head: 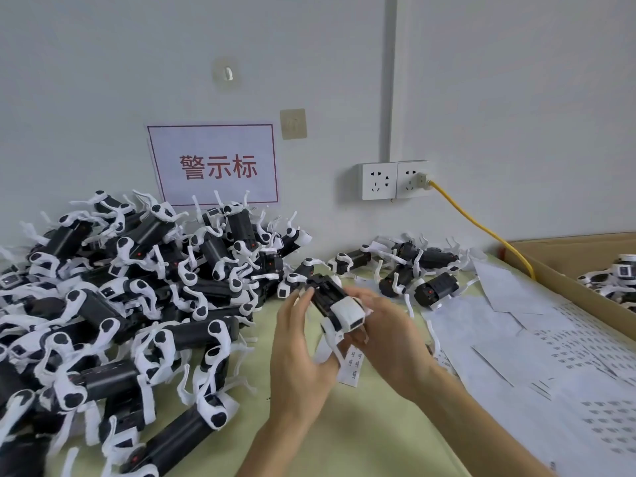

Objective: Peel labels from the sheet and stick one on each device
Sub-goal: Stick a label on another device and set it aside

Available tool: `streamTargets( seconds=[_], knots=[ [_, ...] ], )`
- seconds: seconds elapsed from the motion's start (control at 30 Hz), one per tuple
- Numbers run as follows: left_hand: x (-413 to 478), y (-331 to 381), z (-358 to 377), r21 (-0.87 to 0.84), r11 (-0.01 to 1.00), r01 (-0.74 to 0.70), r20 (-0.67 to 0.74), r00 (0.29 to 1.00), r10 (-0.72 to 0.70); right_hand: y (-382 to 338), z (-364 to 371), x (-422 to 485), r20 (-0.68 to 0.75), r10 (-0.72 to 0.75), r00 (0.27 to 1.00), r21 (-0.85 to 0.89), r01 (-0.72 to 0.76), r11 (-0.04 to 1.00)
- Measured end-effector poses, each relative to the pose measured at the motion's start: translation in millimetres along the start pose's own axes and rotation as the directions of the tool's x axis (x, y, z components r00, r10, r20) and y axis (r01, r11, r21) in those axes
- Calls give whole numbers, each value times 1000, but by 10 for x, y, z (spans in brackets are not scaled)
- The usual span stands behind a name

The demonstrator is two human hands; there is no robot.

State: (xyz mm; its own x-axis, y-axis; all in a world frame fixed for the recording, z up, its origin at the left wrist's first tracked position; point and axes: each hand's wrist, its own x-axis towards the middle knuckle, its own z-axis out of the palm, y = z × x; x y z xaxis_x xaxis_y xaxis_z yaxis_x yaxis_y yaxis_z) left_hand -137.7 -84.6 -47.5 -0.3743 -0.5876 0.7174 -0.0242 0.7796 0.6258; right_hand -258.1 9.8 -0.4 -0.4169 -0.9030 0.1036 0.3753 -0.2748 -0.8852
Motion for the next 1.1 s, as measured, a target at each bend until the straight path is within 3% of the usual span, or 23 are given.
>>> streamTargets(
  seconds=[0.1,0.2,0.27,0.33,0.43,0.53,0.63,0.73,0.83,1.0,1.1],
  knots=[
    [-12,59,17,-63,998,-15,63,998,19,-38,-96,-35,47,-12,999,81,8,997],
    [-16,86,31,-91,996,-19,-7,1000,19,-11,-122,-71,3,-94,996,-261,92,961],
    [1,143,13,-189,974,124,-25,991,-131,23,-108,-107,-14,-184,983,-491,153,858],
    [43,184,-33,-376,862,340,-20,927,-374,49,-64,-141,8,-207,978,-555,177,813],
    [149,166,-133,-559,583,590,89,742,-664,96,-28,-154,57,-241,969,-678,215,703],
    [178,106,-211,-692,318,648,283,649,-707,127,-29,-155,47,-264,963,-770,203,605],
    [176,72,-247,-698,200,688,437,630,-641,140,-56,-148,52,-178,983,-758,155,634],
    [181,77,-220,-610,187,770,521,568,-637,162,-57,-135,57,-130,990,-738,130,662],
    [210,40,-187,-556,188,810,506,509,-697,192,-42,-108,47,-141,989,-734,130,666],
    [227,4,-182,-579,160,800,501,504,-704,188,-65,-87,18,-166,986,-722,128,680],
    [226,12,-153,-543,205,814,455,491,-743,170,-60,-92,3,-119,993,-710,86,699]
  ],
)
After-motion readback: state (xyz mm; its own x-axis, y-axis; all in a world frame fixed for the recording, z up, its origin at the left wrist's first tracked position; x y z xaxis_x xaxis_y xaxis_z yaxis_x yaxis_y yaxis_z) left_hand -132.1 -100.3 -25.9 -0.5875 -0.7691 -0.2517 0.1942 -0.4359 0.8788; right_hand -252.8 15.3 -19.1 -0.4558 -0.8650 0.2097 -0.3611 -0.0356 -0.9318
